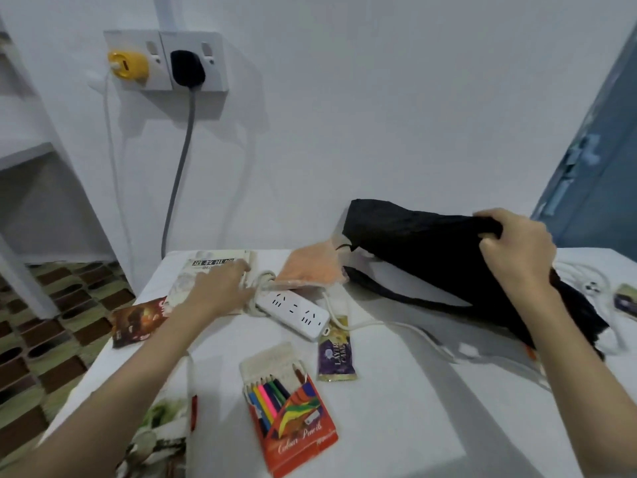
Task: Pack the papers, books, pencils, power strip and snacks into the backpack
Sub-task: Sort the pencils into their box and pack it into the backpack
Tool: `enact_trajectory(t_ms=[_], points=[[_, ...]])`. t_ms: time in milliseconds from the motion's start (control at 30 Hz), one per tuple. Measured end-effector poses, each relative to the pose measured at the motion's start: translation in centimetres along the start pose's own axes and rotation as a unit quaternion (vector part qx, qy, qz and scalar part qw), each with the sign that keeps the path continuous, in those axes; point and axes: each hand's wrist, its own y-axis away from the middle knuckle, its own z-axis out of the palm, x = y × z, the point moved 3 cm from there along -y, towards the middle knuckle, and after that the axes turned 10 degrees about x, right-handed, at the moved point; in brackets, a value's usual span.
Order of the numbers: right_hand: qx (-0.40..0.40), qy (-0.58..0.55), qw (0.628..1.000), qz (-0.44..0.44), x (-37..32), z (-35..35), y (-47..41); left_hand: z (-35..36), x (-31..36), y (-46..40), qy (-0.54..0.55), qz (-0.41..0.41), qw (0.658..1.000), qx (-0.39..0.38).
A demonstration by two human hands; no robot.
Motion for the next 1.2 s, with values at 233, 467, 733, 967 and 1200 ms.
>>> enact_trajectory(t_ms=[233, 467, 733, 967, 1200], points=[[0.063, 0.01, 0.996, 0.062, 3.4, -2.3, -3.9, -1.8, 11.2, 0.5, 0.13, 0.155, 0.969, 0.14], [0.095, -0.019, 0.991, 0.088, 4.8, -2.3, -5.0, 4.1, 12.6, 1.1, 0.045, 0.202, 0.977, -0.043], [0.014, -0.09, 0.994, 0.056, 3.9, -0.7, -3.1, 4.8, 12.4, 0.8, 0.24, 0.114, 0.962, -0.07], [-0.159, -0.078, 0.984, -0.029, 2.2, 4.2, 10.0, 2.8, 15.5, 0.0, 0.382, 0.077, 0.921, 0.001], [-0.318, -0.27, 0.902, 0.112, 9.5, 1.1, 10.0, 2.8, 24.5, 1.5, 0.35, 0.15, 0.922, 0.071]])
